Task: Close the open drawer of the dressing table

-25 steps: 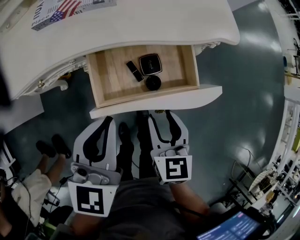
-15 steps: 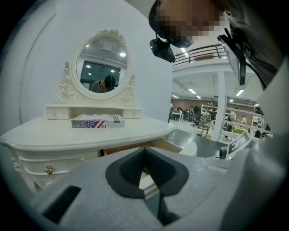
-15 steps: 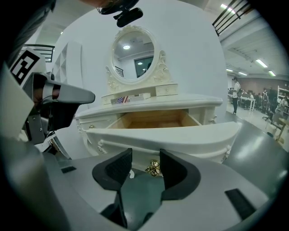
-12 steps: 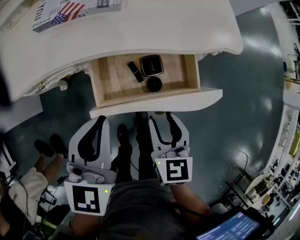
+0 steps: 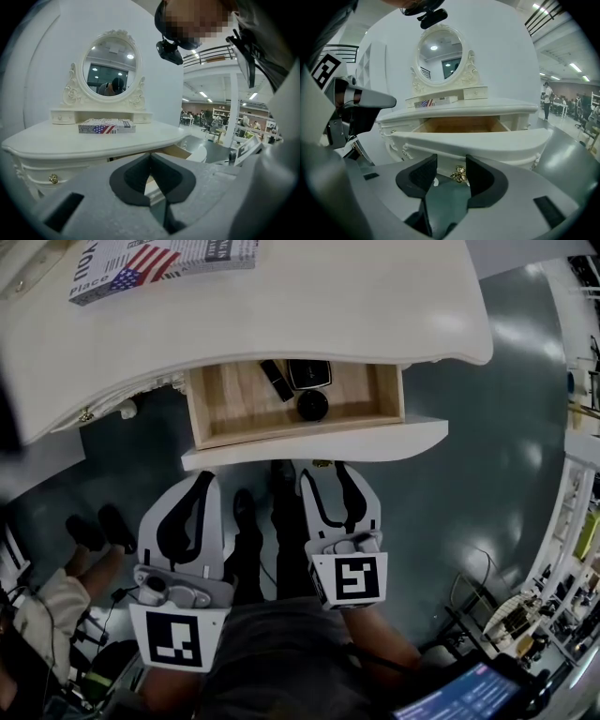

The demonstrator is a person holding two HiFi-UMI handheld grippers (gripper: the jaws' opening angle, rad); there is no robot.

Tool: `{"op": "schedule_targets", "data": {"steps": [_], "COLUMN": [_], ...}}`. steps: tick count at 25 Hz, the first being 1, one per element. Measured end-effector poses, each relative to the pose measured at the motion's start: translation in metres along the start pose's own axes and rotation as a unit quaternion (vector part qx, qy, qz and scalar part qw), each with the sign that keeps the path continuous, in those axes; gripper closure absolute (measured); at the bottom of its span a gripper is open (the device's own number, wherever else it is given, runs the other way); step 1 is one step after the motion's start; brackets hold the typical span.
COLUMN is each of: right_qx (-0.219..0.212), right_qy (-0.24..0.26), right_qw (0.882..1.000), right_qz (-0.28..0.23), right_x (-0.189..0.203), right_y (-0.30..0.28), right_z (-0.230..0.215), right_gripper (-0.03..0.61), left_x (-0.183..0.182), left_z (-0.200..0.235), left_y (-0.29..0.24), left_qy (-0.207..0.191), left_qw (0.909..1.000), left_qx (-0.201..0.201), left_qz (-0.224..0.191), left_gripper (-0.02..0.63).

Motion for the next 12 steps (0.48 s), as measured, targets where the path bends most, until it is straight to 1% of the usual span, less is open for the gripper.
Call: {"op": "schedule_targets", "data": {"steps": [5,8,12], "right_qx": [-0.001,-0.001,-0.012], "right_qy": [0.002,0.006,0.011], "right_qw": [1.0,1.0,1.0], "right_qz": [-0.006,0.002,-0.006], "right_x": [-0.0004,-0.0024,-0.004], "right_y": [-0.0026,-0.0043,-0.0072], "right_z": [-0.0017,-0.0029,-0.0033], "right_gripper": [0.402,0.402,0.402], "left_x": [-0.0005,-0.0003,-0.0012], "left_z": [-0.0013,-0.0018,-0.0002], "left_y": [-0.0003,0.0001,-0.0004], "left_qy": [0.001,0.002,0.002], "left_qw": [1.0,1.0,1.0], "left_qx": [0.001,0.001,-0.001], "left_qz": [-0.002,-0.001,-0.002], "left_gripper": [0.598,0.598,0.598]}}
Point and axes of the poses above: the fingertips, and each gripper's own axes: y backward along the fingers, z to its left, x out of its underside, the point moved 9 cm from there along y, backward along the fingers, and after that the axes turned 1 degree about -z, right-handed, at the moved point
